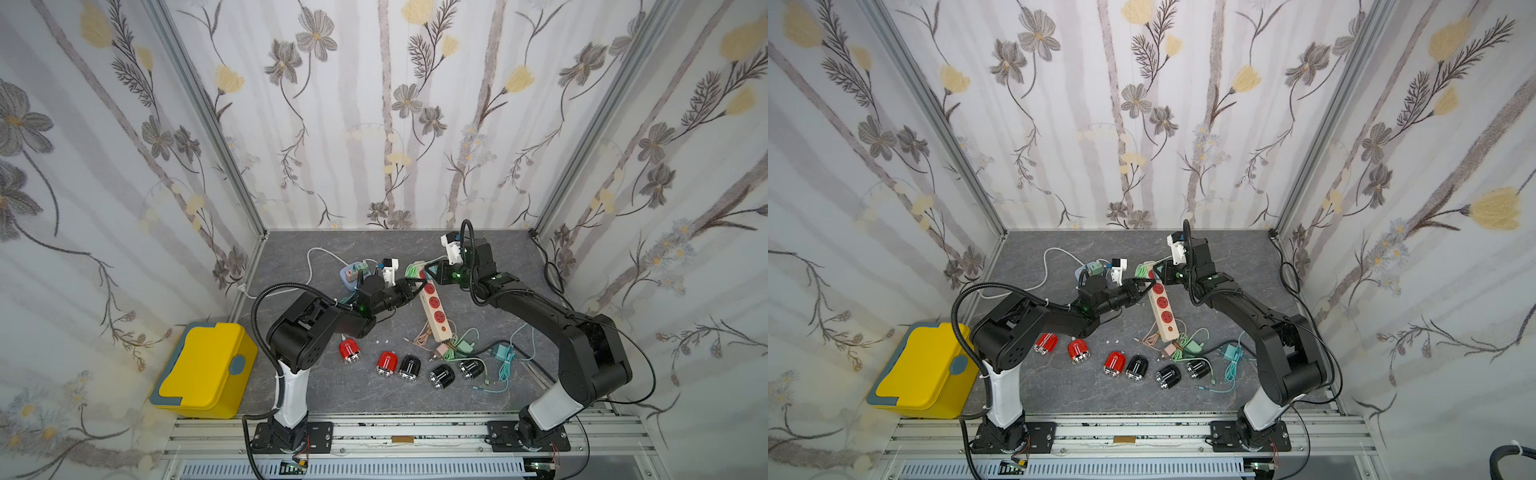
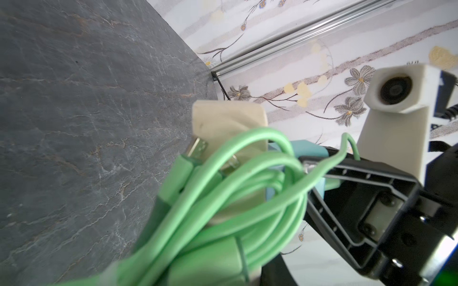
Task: Unplug the electric shaver
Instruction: Remove the plug from the socket.
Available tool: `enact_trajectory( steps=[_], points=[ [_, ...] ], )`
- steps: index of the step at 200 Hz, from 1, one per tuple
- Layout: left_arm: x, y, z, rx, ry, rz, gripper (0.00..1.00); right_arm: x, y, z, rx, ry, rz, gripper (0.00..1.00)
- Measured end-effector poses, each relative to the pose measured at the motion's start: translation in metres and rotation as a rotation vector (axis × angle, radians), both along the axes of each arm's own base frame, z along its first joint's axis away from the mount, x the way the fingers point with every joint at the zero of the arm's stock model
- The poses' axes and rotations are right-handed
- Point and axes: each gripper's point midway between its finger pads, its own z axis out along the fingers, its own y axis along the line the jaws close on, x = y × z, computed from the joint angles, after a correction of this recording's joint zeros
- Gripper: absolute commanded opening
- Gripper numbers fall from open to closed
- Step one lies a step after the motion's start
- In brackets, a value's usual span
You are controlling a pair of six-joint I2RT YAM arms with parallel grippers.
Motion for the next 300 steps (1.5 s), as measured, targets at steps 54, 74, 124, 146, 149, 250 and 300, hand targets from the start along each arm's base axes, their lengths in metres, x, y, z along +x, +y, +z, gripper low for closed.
enact_trajectory(
  steps=[54, 74, 124, 146, 149, 250, 300],
  points=[
    [0.000, 0.006, 0.020, -0.026, -0.066, 0.005, 0.17, -0.004, 0.000, 0.023, 0.077, -0.013, 0.012, 0.08],
    [0.001, 0.006, 0.020, -0.026, -0.066, 0.010, 0.16, -0.003, 0.002, 0.024, 0.049, -0.019, -0.011, 0.07],
    [0.006, 0.009, 0.027, -0.019, -0.086, 0.039, 0.14, -0.001, 0.011, 0.035, -0.164, -0.092, -0.135, 0.05],
    [0.009, 0.010, 0.024, -0.006, -0.077, 0.058, 0.13, 0.003, 0.016, 0.032, -0.268, -0.121, -0.176, 0.05],
    [0.010, 0.011, 0.022, 0.000, -0.074, 0.063, 0.13, 0.004, 0.017, 0.031, -0.283, -0.125, -0.181, 0.05],
    [0.021, 0.024, -0.015, 0.096, 0.028, 0.152, 0.13, -0.006, -0.012, 0.066, -0.207, -0.184, -0.229, 0.05],
    [0.035, 0.024, -0.017, 0.049, 0.044, 0.190, 0.12, -0.032, -0.044, 0.097, -0.085, -0.246, -0.242, 0.07]
  ],
)
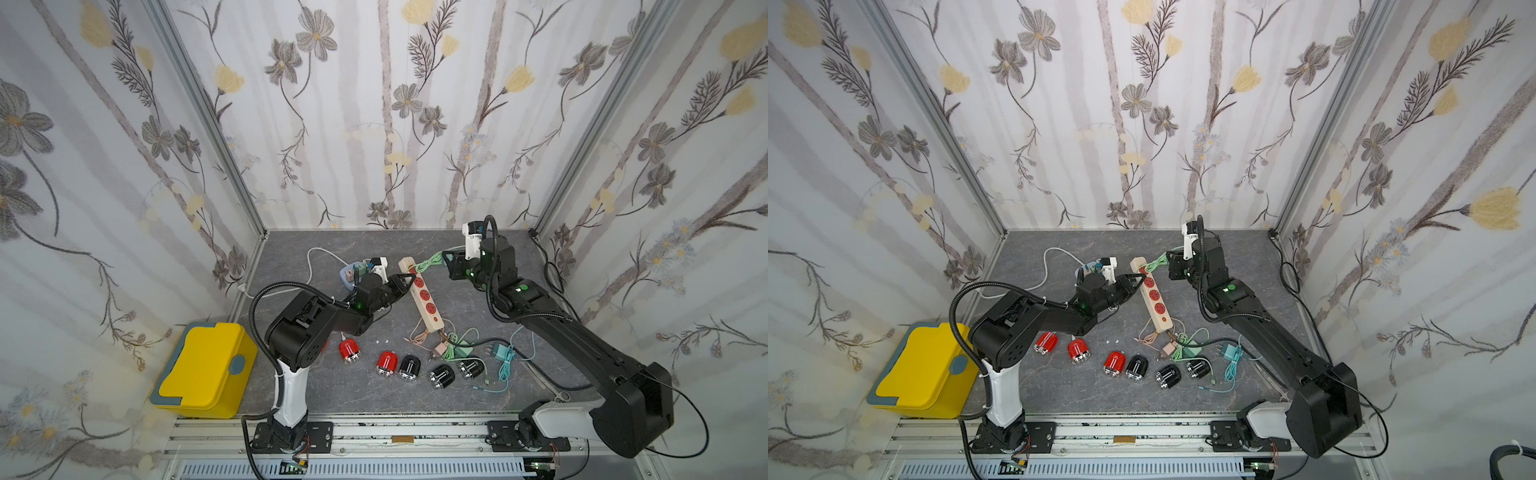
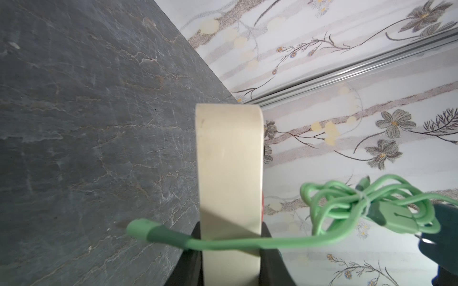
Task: Unplug the electric shaver
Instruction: Remove the plug from the socket, then place the socket at the center of the board.
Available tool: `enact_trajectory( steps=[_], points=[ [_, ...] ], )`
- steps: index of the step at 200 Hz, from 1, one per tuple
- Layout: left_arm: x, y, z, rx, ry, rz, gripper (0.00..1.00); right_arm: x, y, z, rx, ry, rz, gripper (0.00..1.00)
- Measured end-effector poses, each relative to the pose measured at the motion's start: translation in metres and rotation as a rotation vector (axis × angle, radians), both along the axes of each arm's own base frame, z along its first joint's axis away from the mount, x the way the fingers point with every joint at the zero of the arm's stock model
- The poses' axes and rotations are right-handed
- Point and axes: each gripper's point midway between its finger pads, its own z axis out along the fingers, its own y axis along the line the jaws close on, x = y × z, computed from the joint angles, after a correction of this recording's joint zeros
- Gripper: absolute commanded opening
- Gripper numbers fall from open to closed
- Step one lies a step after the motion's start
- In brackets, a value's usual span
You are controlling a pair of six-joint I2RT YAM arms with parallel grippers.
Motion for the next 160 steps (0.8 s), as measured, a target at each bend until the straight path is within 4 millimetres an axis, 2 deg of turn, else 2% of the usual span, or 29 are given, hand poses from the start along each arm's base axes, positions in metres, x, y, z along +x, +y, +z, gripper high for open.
enact_trajectory(
  steps=[31, 50, 105, 160],
  points=[
    [0.012, 0.002, 0.001, -0.045, 0.009, 0.052, 0.11, -0.015, -0.018, 0.017, 0.045, -0.050, -0.010, 0.08],
    [0.022, 0.003, 0.004, -0.070, 0.012, 0.087, 0.11, -0.021, -0.021, 0.026, 0.063, -0.076, -0.001, 0.08],
    [0.053, -0.001, 0.021, -0.133, -0.017, 0.159, 0.11, -0.034, -0.019, 0.016, 0.085, -0.050, 0.035, 0.08],
    [0.072, -0.006, 0.003, -0.114, 0.016, 0.212, 0.13, -0.057, -0.008, 0.024, 0.138, -0.068, 0.148, 0.09]
  ],
)
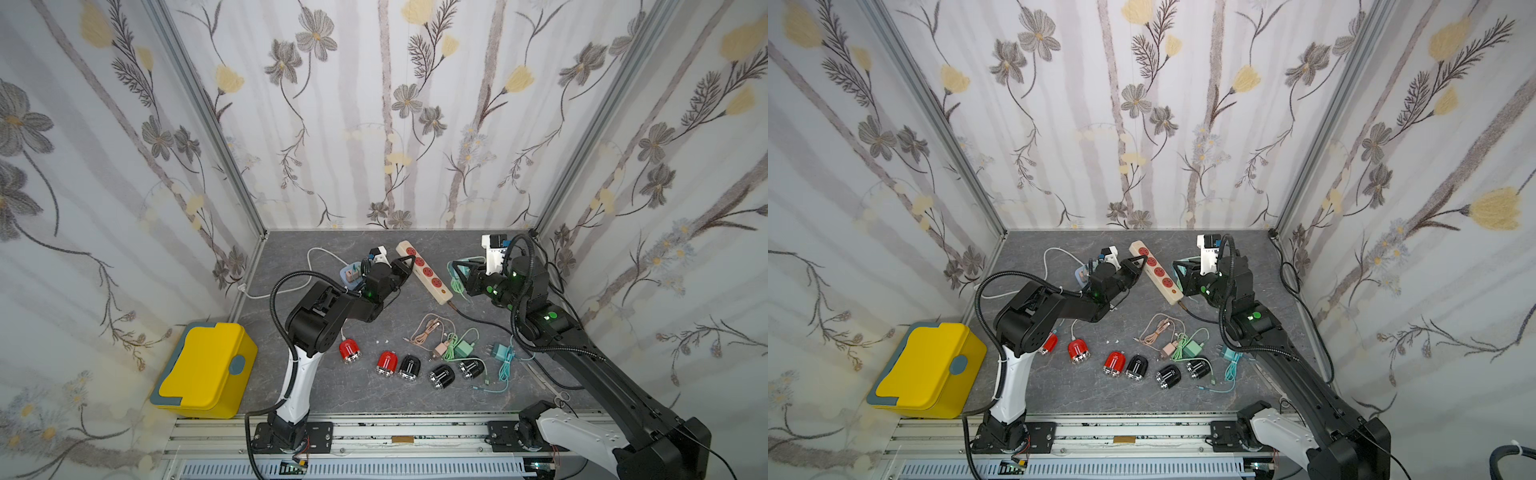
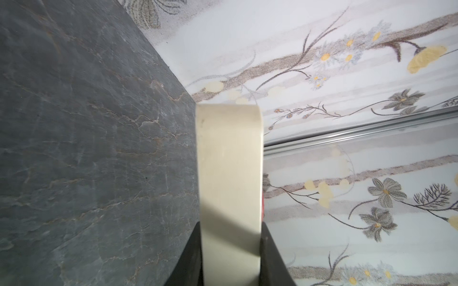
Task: Unplug the electric shaver
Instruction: Place the socket at the center of the board.
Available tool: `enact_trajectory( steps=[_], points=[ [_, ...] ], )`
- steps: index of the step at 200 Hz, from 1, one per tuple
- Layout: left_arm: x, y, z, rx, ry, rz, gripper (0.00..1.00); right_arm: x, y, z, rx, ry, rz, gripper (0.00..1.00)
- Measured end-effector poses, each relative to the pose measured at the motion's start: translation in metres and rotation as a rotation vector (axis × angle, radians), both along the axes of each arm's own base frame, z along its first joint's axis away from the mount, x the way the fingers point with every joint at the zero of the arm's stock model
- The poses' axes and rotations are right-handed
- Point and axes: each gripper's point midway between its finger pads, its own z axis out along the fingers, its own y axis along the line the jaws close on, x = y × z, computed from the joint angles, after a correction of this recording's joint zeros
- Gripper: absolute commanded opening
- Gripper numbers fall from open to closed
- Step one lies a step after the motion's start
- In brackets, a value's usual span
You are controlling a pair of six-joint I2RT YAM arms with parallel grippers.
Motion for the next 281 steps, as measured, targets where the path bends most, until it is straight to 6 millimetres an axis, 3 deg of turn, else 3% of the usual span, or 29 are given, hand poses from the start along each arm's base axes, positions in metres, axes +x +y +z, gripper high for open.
enact_trajectory(
  steps=[49, 143, 234, 281],
  points=[
    [0.008, -0.012, -0.020, 0.036, 0.049, 0.012, 0.14, -0.008, 0.003, 0.002, 0.011, -0.004, 0.034, 0.09],
    [0.004, -0.023, -0.055, 0.113, 0.142, 0.010, 0.21, -0.012, 0.003, 0.002, 0.012, 0.000, 0.049, 0.09],
    [0.005, -0.028, -0.064, 0.151, 0.179, 0.003, 0.55, -0.015, 0.002, -0.004, 0.007, 0.015, 0.051, 0.09],
    [0.003, -0.027, -0.046, 0.204, 0.163, -0.009, 0.67, -0.021, 0.010, -0.004, 0.026, 0.023, 0.108, 0.10]
  ],
)
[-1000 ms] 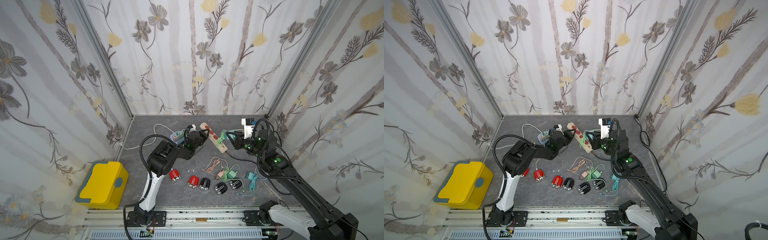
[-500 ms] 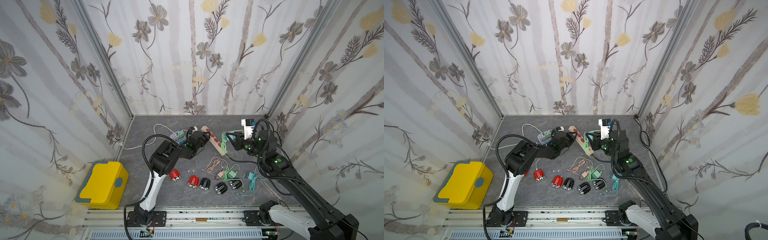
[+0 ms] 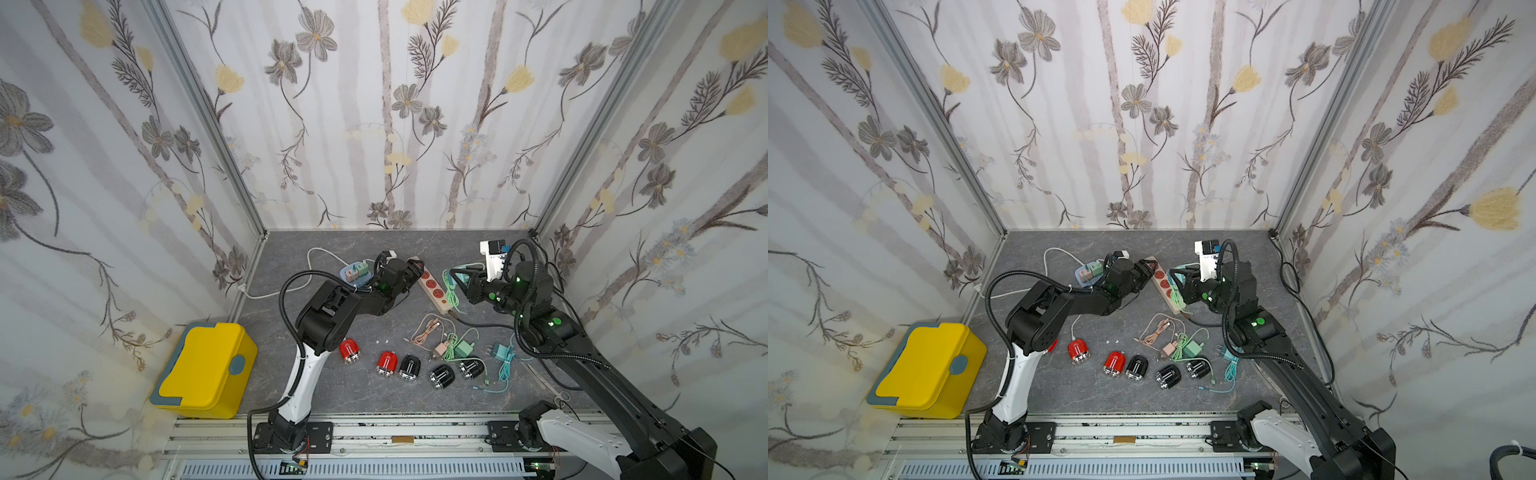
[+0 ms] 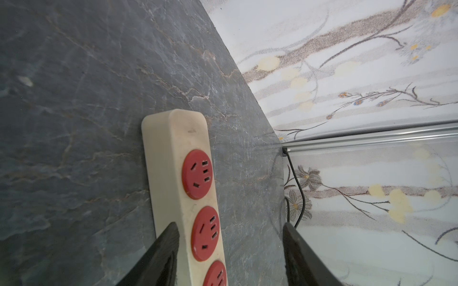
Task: Unplug the electric shaver
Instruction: Place the socket at the center of the board, then place the plug at the center of the board.
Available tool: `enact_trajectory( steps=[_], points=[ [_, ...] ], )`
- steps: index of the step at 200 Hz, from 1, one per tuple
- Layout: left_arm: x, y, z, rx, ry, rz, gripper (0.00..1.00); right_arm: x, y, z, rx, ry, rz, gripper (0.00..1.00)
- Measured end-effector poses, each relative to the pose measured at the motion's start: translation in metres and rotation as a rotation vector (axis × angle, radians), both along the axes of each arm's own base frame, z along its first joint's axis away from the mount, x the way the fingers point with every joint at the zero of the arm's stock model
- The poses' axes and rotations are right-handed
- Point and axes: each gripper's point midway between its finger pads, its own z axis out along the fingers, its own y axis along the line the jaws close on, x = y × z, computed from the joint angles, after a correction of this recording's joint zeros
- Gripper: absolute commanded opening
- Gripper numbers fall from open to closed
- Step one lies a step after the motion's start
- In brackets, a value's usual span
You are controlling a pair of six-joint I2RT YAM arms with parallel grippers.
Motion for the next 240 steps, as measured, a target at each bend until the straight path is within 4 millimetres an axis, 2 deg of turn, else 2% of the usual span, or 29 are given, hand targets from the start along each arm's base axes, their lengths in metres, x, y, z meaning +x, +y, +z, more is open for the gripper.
enact_trajectory(
  steps=[24, 57, 82, 98, 137, 162, 180, 202, 216, 240],
  points=[
    [-0.006, 0.005, 0.014, 0.036, -0.020, -0.015, 0.75, -0.003, 0.009, -0.001, 0.020, 0.010, 0.051, 0.11],
    [-0.024, 0.020, 0.036, 0.107, -0.055, -0.044, 1.00, -0.009, 0.029, -0.004, 0.040, 0.022, 0.130, 0.10],
    [-0.041, 0.040, 0.060, 0.144, -0.104, -0.065, 1.00, -0.011, 0.047, -0.003, 0.049, 0.026, 0.180, 0.11],
    [-0.054, 0.055, 0.069, 0.182, -0.132, -0.079, 1.00, -0.013, 0.060, -0.003, 0.054, 0.024, 0.215, 0.11],
    [-0.098, 0.100, 0.075, 0.295, -0.157, -0.109, 1.00, -0.016, 0.085, -0.013, 0.061, 0.049, 0.272, 0.13],
    [-0.125, 0.136, 0.072, 0.344, -0.147, -0.095, 1.00, -0.015, 0.097, -0.019, 0.080, 0.069, 0.292, 0.13],
    [-0.142, 0.154, 0.072, 0.362, -0.150, -0.085, 1.00, -0.013, 0.105, -0.025, 0.088, 0.085, 0.304, 0.12],
    [-0.162, 0.173, 0.071, 0.370, -0.147, -0.072, 1.00, -0.010, 0.114, -0.038, 0.094, 0.116, 0.309, 0.12],
    [-0.170, 0.182, 0.070, 0.378, -0.151, -0.063, 1.00, -0.008, 0.118, -0.054, 0.086, 0.150, 0.307, 0.12],
    [-0.181, 0.179, 0.065, 0.390, -0.163, -0.119, 1.00, -0.004, 0.121, -0.085, 0.066, 0.224, 0.288, 0.11]
  ],
)
